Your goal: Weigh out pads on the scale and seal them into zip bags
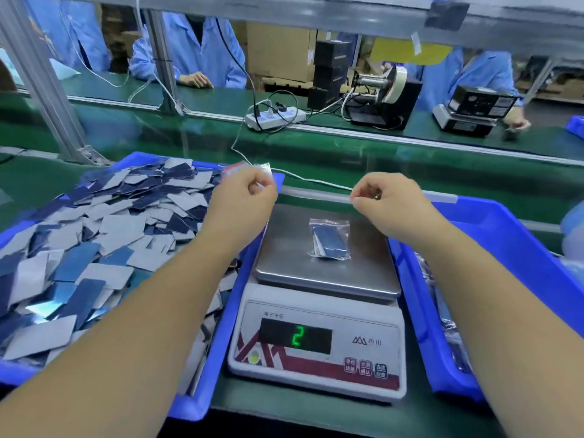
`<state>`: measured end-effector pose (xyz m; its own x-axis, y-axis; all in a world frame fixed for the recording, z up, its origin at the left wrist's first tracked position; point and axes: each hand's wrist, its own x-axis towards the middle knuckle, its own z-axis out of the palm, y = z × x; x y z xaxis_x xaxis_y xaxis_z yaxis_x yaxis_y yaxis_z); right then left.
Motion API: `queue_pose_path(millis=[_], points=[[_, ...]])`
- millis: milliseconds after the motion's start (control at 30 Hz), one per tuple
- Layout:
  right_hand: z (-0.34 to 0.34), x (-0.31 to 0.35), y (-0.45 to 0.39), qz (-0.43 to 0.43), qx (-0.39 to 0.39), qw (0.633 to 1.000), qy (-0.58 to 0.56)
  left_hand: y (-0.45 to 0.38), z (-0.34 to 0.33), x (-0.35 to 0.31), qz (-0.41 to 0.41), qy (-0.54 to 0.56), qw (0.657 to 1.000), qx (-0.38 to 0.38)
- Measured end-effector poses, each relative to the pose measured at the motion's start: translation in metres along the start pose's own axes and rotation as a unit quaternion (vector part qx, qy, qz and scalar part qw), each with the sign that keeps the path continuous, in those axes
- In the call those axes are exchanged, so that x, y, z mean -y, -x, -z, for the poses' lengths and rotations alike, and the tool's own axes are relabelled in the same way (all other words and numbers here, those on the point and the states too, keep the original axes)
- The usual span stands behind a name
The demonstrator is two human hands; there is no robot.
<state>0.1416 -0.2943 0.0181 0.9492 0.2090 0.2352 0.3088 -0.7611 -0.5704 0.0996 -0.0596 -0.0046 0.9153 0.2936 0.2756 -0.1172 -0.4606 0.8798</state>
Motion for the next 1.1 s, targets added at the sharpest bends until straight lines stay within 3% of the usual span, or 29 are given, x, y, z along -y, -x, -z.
queue_pose_path(millis=[300,467,667,800,1100], points=[[-0.001,-0.001,0.002,0.005,0.006,1.000,-0.003,0.000,0.005,0.002,0.047,0.025,0.998,-0.036],[-0.003,0.002,0.005,0.053,0.010,0.998,-0.013,0.000,0.005,0.001,0.050,0.028,0.998,-0.038],[0.000,0.014,0.016,0.123,0.108,0.986,-0.042,0.001,0.005,0.000,0.052,0.030,0.998,-0.028],[0.006,0.019,0.022,0.145,0.225,0.963,0.029,0.001,0.004,0.001,0.048,0.036,0.998,-0.020],[0.011,0.029,0.028,0.168,0.219,0.954,0.120,0.006,-0.008,-0.008,0.056,0.004,0.998,0.012]])
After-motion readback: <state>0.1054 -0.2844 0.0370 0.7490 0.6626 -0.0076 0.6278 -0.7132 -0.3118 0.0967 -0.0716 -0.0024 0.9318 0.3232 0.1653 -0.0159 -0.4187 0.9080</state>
